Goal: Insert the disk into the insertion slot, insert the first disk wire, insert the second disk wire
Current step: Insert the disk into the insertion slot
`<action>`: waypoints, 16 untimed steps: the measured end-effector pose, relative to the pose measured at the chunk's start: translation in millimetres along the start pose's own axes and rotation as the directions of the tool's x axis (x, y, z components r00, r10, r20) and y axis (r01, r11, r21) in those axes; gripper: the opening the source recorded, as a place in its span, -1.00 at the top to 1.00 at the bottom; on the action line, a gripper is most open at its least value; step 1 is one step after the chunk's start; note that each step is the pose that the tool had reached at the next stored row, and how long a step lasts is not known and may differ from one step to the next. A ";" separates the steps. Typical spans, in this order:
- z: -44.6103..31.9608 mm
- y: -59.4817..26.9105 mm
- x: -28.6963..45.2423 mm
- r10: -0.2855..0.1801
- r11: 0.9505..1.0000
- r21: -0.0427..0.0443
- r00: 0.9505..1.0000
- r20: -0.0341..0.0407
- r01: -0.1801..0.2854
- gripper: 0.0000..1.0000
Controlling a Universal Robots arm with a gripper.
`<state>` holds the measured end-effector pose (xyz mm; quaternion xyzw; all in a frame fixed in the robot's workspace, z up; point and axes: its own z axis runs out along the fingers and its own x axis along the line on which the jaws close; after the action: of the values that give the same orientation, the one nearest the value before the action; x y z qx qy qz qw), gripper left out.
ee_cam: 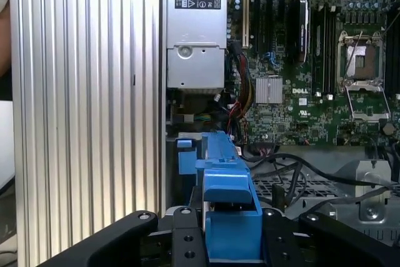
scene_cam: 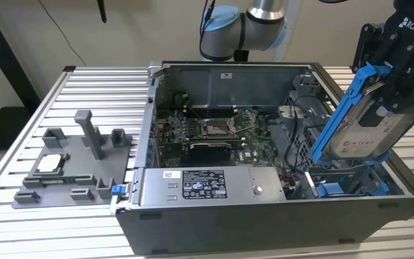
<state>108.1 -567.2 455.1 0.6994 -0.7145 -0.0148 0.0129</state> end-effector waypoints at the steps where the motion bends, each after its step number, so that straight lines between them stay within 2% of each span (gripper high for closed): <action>1: 0.5 0.0 0.0 0.000 1.000 0.000 1.000 0.000 0.000 1.00; 5: 5.8 -0.3 0.0 0.000 1.000 0.001 1.000 0.002 0.000 1.00; 11: 13.8 -0.6 0.0 0.000 1.000 0.001 1.000 0.011 0.000 1.00; 16: 15.1 -0.9 0.0 0.000 1.000 0.001 1.000 0.011 0.000 1.00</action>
<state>108.4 -567.2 440.0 0.6995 -0.7144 -0.0185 0.0085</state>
